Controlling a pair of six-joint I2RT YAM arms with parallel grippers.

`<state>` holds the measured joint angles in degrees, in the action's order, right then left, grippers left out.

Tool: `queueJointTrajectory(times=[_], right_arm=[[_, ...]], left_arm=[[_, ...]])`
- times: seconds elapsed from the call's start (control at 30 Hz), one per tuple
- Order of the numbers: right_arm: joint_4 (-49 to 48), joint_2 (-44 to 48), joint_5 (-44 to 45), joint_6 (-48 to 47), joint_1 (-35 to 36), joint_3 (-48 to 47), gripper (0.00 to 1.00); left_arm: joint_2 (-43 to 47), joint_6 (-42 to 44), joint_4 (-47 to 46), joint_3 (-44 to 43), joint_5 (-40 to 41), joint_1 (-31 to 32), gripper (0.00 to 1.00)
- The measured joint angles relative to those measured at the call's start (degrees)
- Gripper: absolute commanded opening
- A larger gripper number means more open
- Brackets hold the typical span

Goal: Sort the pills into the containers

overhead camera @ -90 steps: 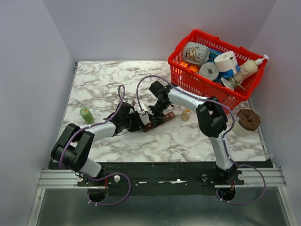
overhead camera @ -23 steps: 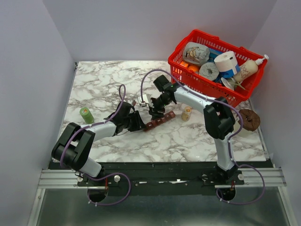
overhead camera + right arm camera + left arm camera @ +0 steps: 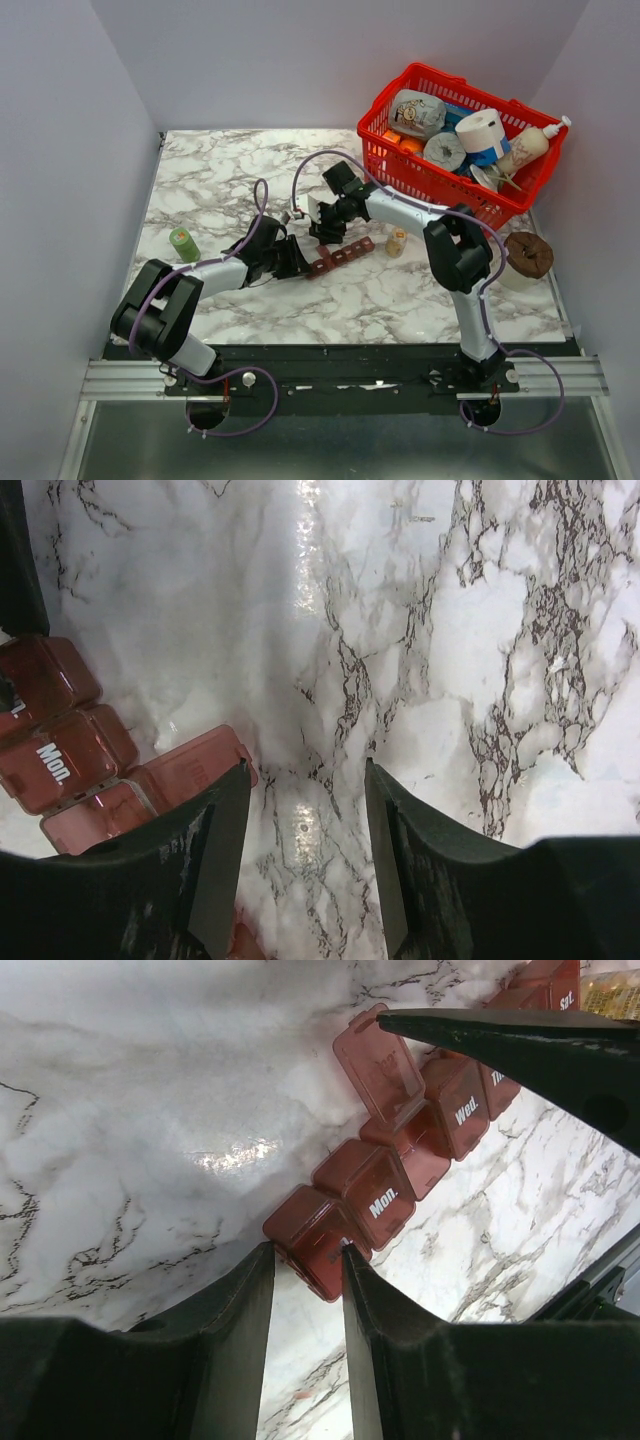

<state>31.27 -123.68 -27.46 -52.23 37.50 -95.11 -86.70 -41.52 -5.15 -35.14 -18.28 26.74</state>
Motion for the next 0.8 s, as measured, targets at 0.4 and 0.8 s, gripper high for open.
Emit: queueJointTrajectory(times=[0.4, 0.8], right_arm=[[1.0, 6.9, -2.6, 6.3, -1.7, 0.0, 0.73], [1.5, 28.5, -11.5, 11.6, -3.9, 9.9, 0.88]], left_arm=[[1.7, 0.8, 5.6, -1.6, 0.7, -0.6, 0.68], [21.6, 8.2, 18.3, -6.5, 10.4, -3.8, 0.99]])
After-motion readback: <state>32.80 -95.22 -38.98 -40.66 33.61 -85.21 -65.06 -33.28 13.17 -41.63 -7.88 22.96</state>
